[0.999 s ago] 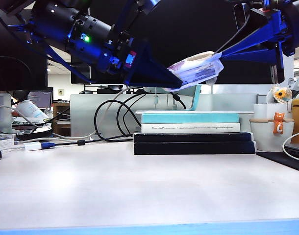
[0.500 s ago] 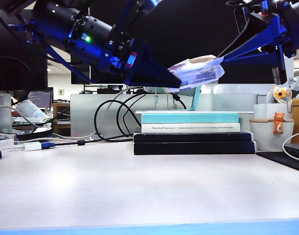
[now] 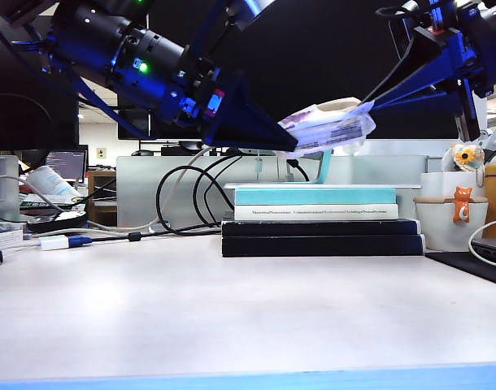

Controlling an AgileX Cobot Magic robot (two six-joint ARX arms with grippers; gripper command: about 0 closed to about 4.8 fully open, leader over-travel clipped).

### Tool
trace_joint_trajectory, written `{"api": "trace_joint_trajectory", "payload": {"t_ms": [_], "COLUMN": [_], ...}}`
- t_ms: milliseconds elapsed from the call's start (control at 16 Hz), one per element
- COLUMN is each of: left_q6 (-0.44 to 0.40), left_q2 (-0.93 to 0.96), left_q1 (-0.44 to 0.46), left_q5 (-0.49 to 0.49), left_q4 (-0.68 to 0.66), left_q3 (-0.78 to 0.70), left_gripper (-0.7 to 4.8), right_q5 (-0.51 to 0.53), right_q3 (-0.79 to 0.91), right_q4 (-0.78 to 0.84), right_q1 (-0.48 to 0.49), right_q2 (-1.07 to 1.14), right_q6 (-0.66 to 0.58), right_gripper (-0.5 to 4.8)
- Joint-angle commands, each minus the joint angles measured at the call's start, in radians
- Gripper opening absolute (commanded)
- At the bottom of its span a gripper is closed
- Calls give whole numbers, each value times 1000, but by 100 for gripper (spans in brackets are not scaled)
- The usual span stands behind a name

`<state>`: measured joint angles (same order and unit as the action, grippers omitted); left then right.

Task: Pick up a packet of tissues from the table with the left hand, then take a tissue from it with the right hand.

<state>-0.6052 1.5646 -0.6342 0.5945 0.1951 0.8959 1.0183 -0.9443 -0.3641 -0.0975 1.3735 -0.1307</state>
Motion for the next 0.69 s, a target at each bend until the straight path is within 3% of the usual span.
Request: {"api": "trace_joint_trajectory", "payload": {"t_ms": [62, 187, 437, 687], "left_q6": [5, 46, 106, 137], "left_q2": [-1, 0, 6, 29], "left_q1": [2, -4, -5, -19], "left_q5": [100, 91, 53, 52], "left_q4": [24, 103, 184, 237], "left_q3": [-1, -1, 0, 0], "left_gripper": [270, 479, 479, 479], "right_q5": [42, 92, 189, 215], "right_q3": [-5, -6, -6, -5], "right_q4": [26, 37, 113, 151], "right_q1": [3, 2, -5, -30], "right_q2": [-4, -4, -4, -4], "right_q6": [-16, -34, -131, -165], "right_gripper": [-6, -6, -6, -6]}}
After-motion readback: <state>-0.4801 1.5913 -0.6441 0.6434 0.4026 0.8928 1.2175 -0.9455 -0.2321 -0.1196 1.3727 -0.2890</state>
